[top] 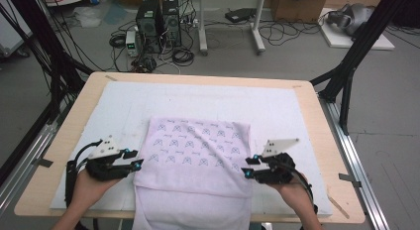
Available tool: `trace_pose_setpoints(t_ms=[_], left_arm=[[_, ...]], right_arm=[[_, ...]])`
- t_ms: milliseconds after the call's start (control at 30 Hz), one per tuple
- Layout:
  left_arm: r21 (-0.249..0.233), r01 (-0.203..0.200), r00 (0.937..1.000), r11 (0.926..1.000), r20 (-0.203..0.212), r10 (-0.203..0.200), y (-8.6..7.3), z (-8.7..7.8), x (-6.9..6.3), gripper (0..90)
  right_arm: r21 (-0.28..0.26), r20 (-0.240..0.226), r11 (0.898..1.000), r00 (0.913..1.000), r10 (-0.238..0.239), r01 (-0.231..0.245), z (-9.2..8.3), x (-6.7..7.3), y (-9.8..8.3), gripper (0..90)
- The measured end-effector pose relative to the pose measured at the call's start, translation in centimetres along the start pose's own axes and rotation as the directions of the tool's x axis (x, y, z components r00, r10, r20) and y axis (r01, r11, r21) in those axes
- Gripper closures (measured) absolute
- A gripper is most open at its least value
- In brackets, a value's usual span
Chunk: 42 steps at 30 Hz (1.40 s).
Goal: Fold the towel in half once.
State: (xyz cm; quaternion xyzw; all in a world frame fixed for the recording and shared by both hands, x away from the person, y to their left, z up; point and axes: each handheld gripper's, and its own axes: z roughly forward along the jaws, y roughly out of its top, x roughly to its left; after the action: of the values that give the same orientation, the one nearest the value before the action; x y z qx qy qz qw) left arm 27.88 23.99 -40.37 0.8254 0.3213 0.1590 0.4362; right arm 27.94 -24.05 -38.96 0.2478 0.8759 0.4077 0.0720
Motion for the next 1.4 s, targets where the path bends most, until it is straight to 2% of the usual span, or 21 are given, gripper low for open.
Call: trace_pose_setpoints(t_ms=[100,133,200,267,300,367,467,533,600,667,700,733,767,800,900,1000,1033,1100,1167,1233,1400], left_arm=[[0.020,0.042,0.9987,0.9989,-0.029,-0.042,1.2,2.1,1.8,54.4],[0.028,0.047,0.9976,0.9985,-0.053,-0.045,1.7,3.0,2.5,53.8],[0.048,0.082,0.9947,0.9955,-0.066,-0.079,2.4,4.4,3.6,52.7],[0.066,0.102,0.9908,0.9927,-0.097,-0.095,2.7,5.6,4.6,51.5],[0.062,0.124,0.9859,0.9903,-0.120,-0.116,2.8,6.3,5.2,50.3],[0.100,0.144,0.9802,0.9846,-0.152,-0.128,2.7,7.6,6.2,47.8],[0.165,0.203,0.9678,0.9652,-0.184,-0.172,2.3,9.3,7.1,46.9],[0.145,0.214,0.9645,0.9660,-0.188,-0.185,2.3,9.4,7.2,47.4],[0.150,0.194,0.9667,0.9694,-0.197,-0.163,2.4,9.5,7.0,48.3],[0.148,0.191,0.9706,0.9704,-0.176,-0.165,2.4,9.5,6.8,58.5],[0.141,0.196,0.9725,0.9704,-0.154,-0.175,2.4,9.6,6.8,62.8],[0.138,0.197,0.9752,0.9707,-0.129,-0.179,2.4,9.6,6.8,71.5],[0.139,0.198,0.9767,0.9702,-0.110,-0.184,2.4,9.6,6.8,77.5],[0.142,0.193,0.9779,0.9708,-0.108,-0.179,2.4,9.6,6.8,83.2],[0.135,0.194,0.9768,0.9717,-0.118,-0.178,2.5,9.6,6.8,85.0],[0.113,0.178,0.9751,0.9775,-0.154,-0.160,2.9,9.4,6.9,85.6],[0.093,0.181,0.9736,0.9792,-0.158,-0.165,3.2,9.3,7.0,85.7],[0.077,0.159,0.9724,0.9842,-0.185,-0.143,4.5,8.9,7.2,85.7],[0.035,0.141,0.9694,0.9893,-0.207,-0.131,6.1,8.3,7.6,85.7],[-0.003,0.143,0.9668,0.9897,-0.213,-0.140,8.1,7.6,8.2,85.7],[-0.057,0.080,0.9674,0.9951,-0.236,-0.092,12.9,6.2,9.4,85.7]], right_arm=[[0.009,0.062,1.000,0.9980,0.012,-0.012,0.8,-2.4,1.4,54.6],[0.007,0.082,1.000,0.9962,0.028,-0.029,1.2,-3.4,1.7,54.6],[0.062,0.121,0.995,0.9901,0.071,-0.079,2.5,-5.5,2.3,51.8],[0.081,0.152,0.991,0.9839,0.094,-0.107,3.6,-7.1,2.5,48.3],[0.082,0.156,0.990,0.9821,0.105,-0.119,3.9,-7.5,2.6,46.6],[0.074,0.170,0.988,0.9780,0.121,-0.135,5.0,-8.7,2.6,42.3],[0.095,0.207,0.981,0.9676,0.144,-0.166,6.3,-10.0,2.3,39.8],[0.115,0.202,0.975,0.9650,0.167,-0.193,7.1,-10.7,2.1,40.2],[0.135,0.225,0.971,0.9602,0.166,-0.199,7.8,-10.9,1.9,40.9],[0.118,0.226,0.971,0.9577,0.178,-0.209,7.9,-10.9,2.0,52.2],[0.118,0.206,0.974,0.9643,0.166,-0.193,7.9,-10.8,2.0,62.5],[0.111,0.175,0.976,0.9706,0.165,-0.186,8.0,-10.7,2.0,73.7],[0.100,0.140,0.976,0.9737,0.179,-0.194,8.2,-10.5,2.0,80.0],[0.097,0.145,0.976,0.9730,0.180,-0.195,8.3,-10.4,2.0,80.9],[0.109,0.143,0.975,0.9734,0.179,-0.195,8.1,-10.5,2.1,83.0],[0.145,0.212,0.977,0.9698,0.121,-0.153,8.0,-10.5,3.1,83.5],[0.131,0.226,0.980,0.9668,0.119,-0.151,7.6,-10.7,3.7,83.6],[0.116,0.240,0.982,0.9639,0.114,-0.146,6.7,-11.3,5.0,83.6],[0.099,0.264,0.988,0.9601,0.092,-0.122,5.7,-11.8,6.6,83.6],[0.087,0.287,0.991,0.9552,0.073,-0.102,4.5,-12.3,8.3,83.6],[0.047,0.348,0.998,0.9371,0.024,-0.043,1.4,-13.4,12.4,83.6]])
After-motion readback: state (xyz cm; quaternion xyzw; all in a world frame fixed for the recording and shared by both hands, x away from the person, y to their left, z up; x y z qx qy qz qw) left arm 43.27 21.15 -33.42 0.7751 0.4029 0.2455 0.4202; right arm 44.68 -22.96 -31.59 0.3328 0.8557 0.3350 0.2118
